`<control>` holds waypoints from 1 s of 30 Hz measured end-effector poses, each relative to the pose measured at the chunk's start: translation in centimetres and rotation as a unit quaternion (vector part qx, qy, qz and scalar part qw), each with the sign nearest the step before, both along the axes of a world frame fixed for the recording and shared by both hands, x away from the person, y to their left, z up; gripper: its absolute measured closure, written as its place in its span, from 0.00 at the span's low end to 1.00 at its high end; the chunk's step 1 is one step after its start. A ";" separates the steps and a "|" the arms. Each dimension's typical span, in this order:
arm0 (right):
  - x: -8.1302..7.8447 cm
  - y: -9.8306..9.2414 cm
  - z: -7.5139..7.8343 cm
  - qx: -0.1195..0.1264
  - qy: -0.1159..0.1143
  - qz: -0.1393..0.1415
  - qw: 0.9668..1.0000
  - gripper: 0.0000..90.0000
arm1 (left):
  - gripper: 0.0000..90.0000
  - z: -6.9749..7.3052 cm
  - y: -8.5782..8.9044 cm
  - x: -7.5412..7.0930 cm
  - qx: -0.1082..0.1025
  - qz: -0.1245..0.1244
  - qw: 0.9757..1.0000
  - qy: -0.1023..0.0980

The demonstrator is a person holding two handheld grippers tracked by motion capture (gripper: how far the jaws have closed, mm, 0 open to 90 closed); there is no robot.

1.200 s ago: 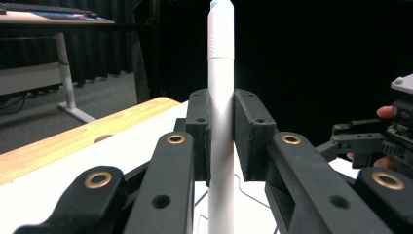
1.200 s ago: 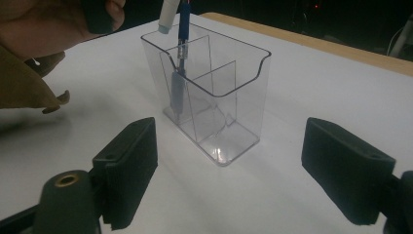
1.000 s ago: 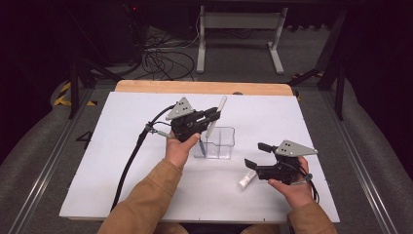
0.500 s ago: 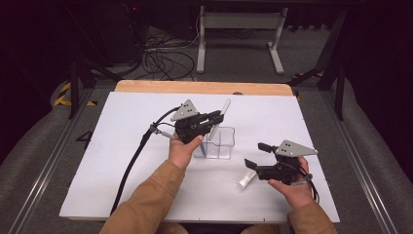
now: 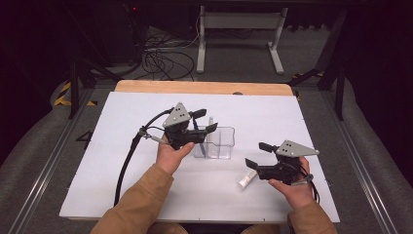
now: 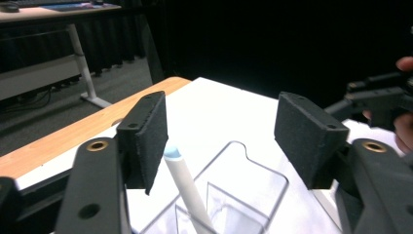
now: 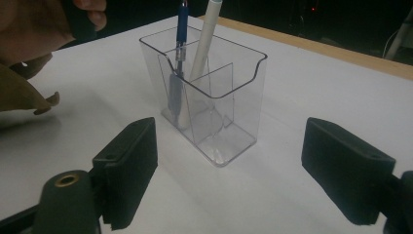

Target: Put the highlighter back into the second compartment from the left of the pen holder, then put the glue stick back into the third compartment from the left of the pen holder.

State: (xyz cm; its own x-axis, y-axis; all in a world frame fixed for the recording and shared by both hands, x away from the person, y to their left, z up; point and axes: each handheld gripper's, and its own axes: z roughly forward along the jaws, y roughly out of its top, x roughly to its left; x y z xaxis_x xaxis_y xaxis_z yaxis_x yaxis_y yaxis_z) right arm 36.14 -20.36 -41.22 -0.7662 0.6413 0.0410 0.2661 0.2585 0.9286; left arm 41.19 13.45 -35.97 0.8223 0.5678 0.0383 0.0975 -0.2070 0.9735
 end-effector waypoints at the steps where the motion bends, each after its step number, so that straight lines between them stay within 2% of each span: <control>1: 0.0 0.0 0.0 0.000 -0.001 0.000 1.000 0.24 | 0.38 0.1 0.2 -0.2 -0.002 0.001 1.000 -0.003; 6: 0.0 -0.1 0.0 0.003 0.000 -0.003 1.000 0.24 | 0.36 0.4 1.8 -1.1 -0.004 0.001 1.000 0.007; 9: 0.0 -0.1 0.1 0.003 -0.001 -0.002 1.000 0.24 | 0.34 0.5 2.4 -1.4 0.002 0.006 1.000 0.006; 13: 0.0 -0.1 0.2 0.006 -0.002 -0.001 1.000 0.24 | 0.33 0.5 3.0 -1.8 0.010 0.011 1.000 0.006; 25: 0.0 -0.2 0.2 0.005 -0.004 0.000 1.000 0.24 | 0.30 0.5 4.2 -2.4 0.018 0.014 1.000 0.017; 30: 0.0 -0.2 0.3 0.007 -0.005 0.001 1.000 0.24 | 0.27 0.3 5.3 -3.0 0.023 0.021 0.999 0.022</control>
State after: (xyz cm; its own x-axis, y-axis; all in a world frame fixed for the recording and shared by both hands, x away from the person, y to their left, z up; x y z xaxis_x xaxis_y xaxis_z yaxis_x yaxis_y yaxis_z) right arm 36.13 -20.61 -40.93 -0.7681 0.6390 0.0414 0.2555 0.2465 0.9348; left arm 38.22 18.76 -35.69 0.7989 0.6007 0.0290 0.1502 -0.2460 0.9575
